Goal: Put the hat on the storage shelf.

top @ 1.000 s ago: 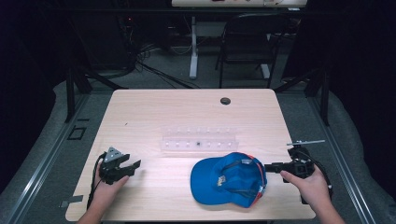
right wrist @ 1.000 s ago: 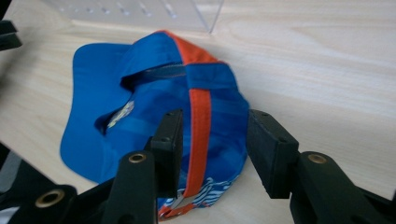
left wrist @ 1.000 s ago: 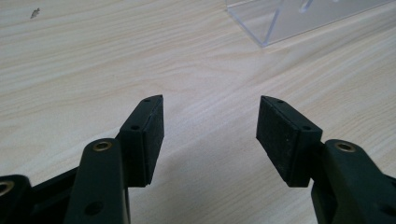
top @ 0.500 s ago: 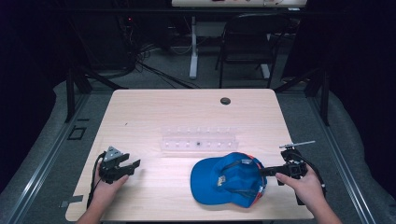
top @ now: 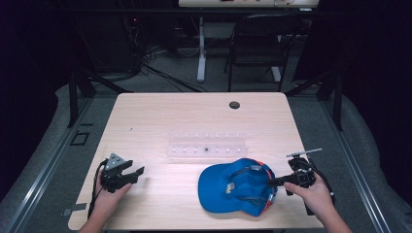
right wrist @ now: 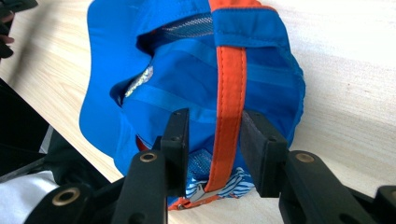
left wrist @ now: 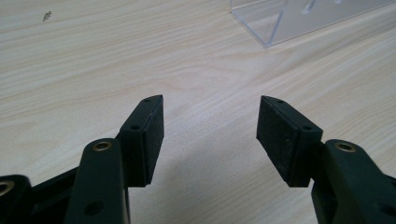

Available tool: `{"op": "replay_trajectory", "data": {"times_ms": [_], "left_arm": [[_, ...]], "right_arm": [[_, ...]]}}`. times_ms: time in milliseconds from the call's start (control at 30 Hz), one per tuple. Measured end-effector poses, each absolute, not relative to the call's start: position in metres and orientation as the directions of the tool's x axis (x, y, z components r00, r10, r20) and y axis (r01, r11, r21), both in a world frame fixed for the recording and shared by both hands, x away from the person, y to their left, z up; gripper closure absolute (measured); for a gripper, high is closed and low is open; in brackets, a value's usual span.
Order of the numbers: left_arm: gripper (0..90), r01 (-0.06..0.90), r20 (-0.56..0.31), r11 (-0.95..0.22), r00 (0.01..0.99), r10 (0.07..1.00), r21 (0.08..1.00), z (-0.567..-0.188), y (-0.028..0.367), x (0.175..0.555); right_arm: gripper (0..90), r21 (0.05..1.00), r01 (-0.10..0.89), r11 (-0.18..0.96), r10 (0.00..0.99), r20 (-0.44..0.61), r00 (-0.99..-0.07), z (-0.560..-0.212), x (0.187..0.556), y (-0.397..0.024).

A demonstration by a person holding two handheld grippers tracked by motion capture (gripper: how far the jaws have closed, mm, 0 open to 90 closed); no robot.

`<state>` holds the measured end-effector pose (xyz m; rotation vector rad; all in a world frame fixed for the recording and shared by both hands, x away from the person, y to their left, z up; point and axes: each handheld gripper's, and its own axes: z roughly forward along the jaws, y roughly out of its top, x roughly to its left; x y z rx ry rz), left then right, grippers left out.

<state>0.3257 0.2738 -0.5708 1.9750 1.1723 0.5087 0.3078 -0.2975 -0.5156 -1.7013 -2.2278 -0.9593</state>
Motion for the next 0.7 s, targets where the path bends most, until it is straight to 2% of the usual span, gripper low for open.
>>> {"op": "replay_trajectory", "data": {"times_ms": [133,533,700], "left_arm": [[41.8,0.56,-0.043,-0.279,0.493,0.869,0.78,-0.57,0.275,0.325],[41.8,0.559,-0.038,-0.286,0.496,0.868,0.778,-0.57,0.274,0.325],[41.8,0.563,-0.046,-0.276,0.49,0.87,0.779,-0.57,0.276,0.324]], "right_arm": [[64.0,0.371,0.917,0.147,0.8,0.5,-0.331,-0.519,0.309,-0.298],[75.9,0.382,0.915,0.132,0.788,0.52,-0.331,-0.512,0.309,-0.294],[77.1,0.366,0.921,0.136,0.79,0.521,-0.323,-0.508,0.31,-0.293]]}}
